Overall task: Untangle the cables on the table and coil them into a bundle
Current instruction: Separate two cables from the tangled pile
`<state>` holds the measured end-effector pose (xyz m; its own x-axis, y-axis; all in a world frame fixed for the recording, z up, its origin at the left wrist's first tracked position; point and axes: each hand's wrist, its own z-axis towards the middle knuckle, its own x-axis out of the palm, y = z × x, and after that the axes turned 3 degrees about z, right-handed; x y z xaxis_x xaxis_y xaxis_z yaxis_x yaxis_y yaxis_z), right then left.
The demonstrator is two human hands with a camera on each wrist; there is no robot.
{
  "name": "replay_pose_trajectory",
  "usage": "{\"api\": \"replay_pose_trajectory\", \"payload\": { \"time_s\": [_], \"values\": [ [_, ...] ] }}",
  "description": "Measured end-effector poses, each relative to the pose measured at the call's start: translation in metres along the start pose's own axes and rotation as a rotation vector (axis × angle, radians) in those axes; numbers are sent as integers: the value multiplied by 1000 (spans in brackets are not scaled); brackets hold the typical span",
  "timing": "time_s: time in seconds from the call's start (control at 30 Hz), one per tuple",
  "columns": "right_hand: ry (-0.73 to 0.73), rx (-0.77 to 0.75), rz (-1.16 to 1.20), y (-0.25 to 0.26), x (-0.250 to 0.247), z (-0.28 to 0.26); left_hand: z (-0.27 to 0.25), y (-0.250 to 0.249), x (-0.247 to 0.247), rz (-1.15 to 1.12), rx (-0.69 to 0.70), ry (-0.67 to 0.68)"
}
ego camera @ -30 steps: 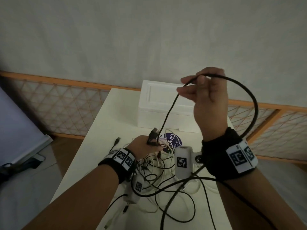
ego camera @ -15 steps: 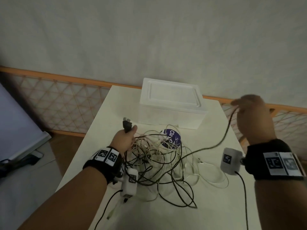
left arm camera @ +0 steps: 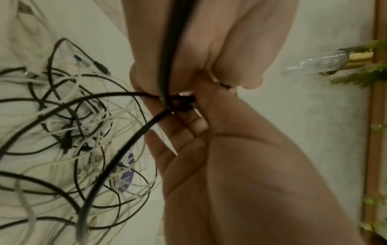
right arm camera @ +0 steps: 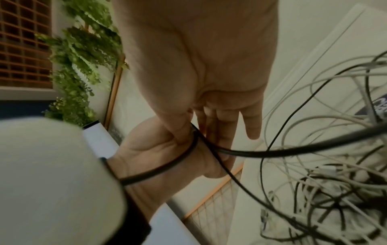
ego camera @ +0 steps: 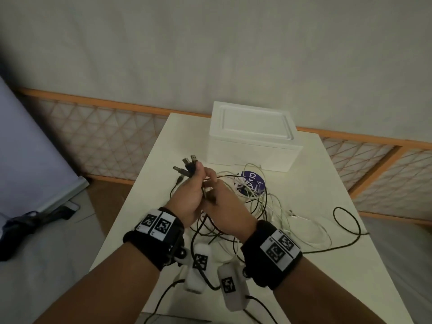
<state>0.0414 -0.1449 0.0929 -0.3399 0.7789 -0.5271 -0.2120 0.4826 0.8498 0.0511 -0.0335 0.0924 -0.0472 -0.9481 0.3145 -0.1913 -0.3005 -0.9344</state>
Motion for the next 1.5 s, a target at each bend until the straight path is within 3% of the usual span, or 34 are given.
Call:
{"api": "replay_pose_trajectory", "payload": {
  "time_s": [0.1,0.2,0.4,0.47,0.6,0.7,0.8,0.97,1.07,1.17,1.33,1.43,1.5],
  "values": [
    [36,-81,-46,-7,-1,-1,-6,6,1,35,14,50],
    [46,-118,-130,-13,-6,-4,-6,6,2,41,34,-5],
    [209,-170,-289,-11,-35,-9,-11,-3,-1,-460,29,-165],
    [242,-182,-363,-11,-48,-12,-13,-4,0,-525,32,-184],
    [246,-113,-442,-23,-56,-12,-13,-6,12,-424,106,-153],
    [288,9,-490,-48,-63,-16,-8,-17,1,-455,128,-243],
    [292,139,-456,-80,-84,-34,-5,-28,-34,-507,49,-474],
    [245,133,-556,-104,-136,-65,-24,-3,-66,-479,-104,-739],
    [284,128,-669,-116,-154,-75,-36,24,-74,-465,-163,-804],
    [218,17,-971,-140,-162,-76,-47,36,-95,-455,-197,-866],
    [272,195,-1171,-176,-174,-85,-67,40,-116,-438,-293,-806],
    [122,226,-1090,-184,-181,-90,-72,51,-110,-398,-331,-789],
    [-150,157,-989,-193,-188,-95,-71,61,-110,-400,-365,-767]
  ]
}}
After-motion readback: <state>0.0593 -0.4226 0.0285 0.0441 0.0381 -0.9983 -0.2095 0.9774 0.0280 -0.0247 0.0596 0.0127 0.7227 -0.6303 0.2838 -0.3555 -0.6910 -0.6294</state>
